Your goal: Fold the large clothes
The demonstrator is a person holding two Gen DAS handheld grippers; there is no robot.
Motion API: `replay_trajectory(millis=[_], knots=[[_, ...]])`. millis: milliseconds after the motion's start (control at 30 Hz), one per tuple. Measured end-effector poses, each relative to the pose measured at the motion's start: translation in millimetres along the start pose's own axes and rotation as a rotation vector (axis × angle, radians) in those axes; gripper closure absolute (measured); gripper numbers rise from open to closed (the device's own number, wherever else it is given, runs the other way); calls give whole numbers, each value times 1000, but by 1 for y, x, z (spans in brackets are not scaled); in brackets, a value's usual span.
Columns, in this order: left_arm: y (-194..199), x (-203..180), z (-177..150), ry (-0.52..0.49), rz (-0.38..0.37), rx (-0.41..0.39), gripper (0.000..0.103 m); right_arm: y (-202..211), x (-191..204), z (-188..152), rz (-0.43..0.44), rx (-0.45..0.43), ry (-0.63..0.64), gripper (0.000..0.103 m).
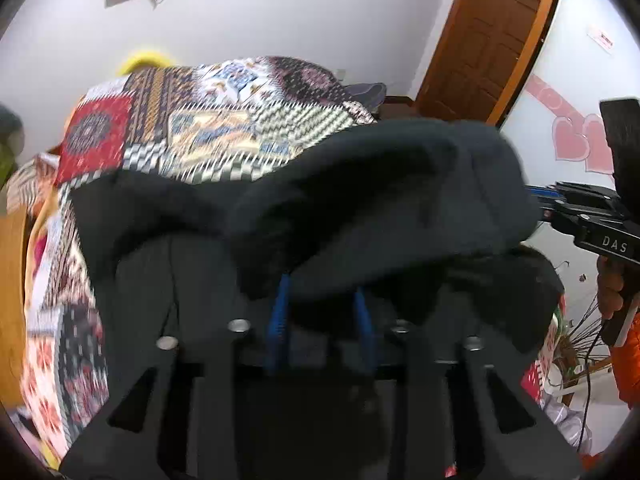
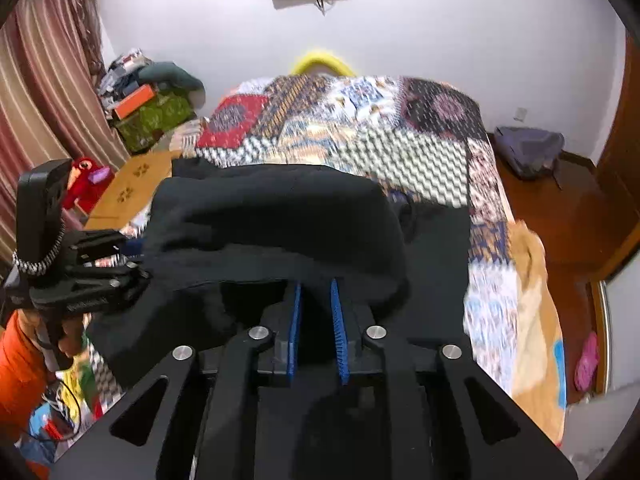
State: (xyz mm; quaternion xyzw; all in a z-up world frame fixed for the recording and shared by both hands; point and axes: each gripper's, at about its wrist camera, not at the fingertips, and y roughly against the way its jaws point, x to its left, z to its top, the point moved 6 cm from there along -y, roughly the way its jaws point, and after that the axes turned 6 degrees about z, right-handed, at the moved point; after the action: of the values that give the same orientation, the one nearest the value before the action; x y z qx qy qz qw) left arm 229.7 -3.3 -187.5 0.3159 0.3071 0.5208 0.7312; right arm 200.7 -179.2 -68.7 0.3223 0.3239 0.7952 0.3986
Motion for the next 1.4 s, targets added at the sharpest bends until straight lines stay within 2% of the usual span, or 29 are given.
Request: replay_trajectory(millis=[67,133,300,433,667,833,967,1133,1300,1400], knots=[[5,7,-16,11,30,7,62,4,-4,-14,-12,19,-9,77],[9,15,-30,23,64,17,61,8,-11,-26,-43,35,-14,71],[14,51,-53,84,153,53,61,17,-31,-40,-114,61,-39,70],[17,77,-55,152,178,48,61,22,-48,-27,-123,31,-97,70],[3,109,-24,206,205,29,61,9,-64,6,-127,-22,-143,64],[-23,125,7,219,219,22,61,-16,-81,26,-148,-7,-151,62],[-50,135,28,224,189,26,61,-46,-103,34,-173,42,-172,62],[-86,147,46,208,227,33,65,-92,-134,31,-163,160,-243,62],[-127,181,51,303,240,80,69,-121,-156,16,-123,254,-335,62],[-146,197,45,340,277,111,69,-122,-162,12,-174,262,-309,62]])
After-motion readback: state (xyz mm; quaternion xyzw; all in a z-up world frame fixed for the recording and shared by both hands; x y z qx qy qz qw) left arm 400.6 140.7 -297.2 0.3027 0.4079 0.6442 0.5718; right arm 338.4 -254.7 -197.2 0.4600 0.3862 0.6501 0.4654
